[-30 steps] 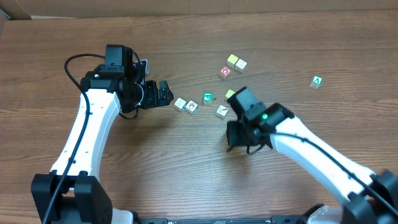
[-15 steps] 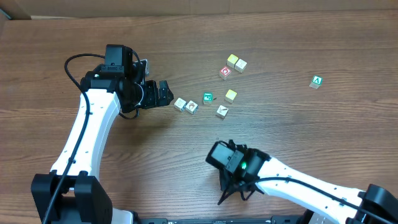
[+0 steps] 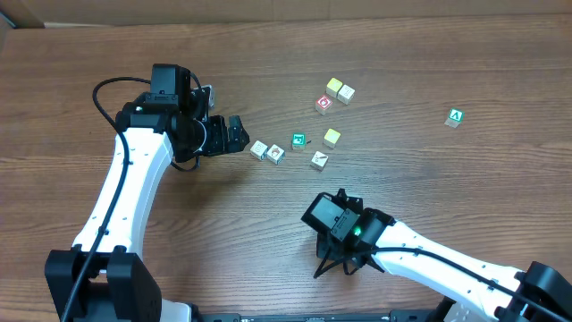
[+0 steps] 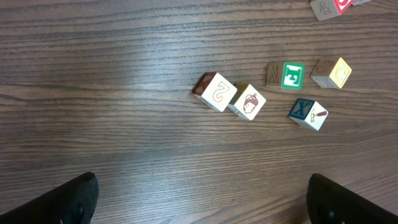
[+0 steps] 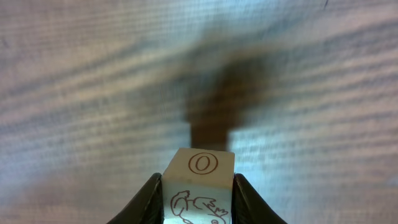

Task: Flip 5 blocks
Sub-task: 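Carry the '0' block toward the front and set it down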

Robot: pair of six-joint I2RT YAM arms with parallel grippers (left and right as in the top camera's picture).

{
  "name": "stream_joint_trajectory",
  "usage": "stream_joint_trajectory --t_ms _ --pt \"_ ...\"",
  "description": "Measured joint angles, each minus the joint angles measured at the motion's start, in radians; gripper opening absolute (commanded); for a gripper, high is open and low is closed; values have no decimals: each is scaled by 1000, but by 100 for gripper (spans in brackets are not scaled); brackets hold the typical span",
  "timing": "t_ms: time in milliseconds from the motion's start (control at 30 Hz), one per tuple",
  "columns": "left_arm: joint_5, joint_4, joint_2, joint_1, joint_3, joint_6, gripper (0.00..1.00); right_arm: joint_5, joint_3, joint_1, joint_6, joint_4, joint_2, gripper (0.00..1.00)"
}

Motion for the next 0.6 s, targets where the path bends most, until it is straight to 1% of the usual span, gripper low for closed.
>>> stream_joint_trajectory --t_ms 233,267,367,600 --pt "0 0 0 0 0 0 100 17 0 -64 -61 34 0 23" --pt "0 0 0 0 0 0 100 18 -1 -74 -87 58 3 23" --pt "0 0 0 0 0 0 100 18 -1 -84 -131 98 24 22" --pt "0 0 0 0 0 0 100 14 -14 -86 -189 98 43 24"
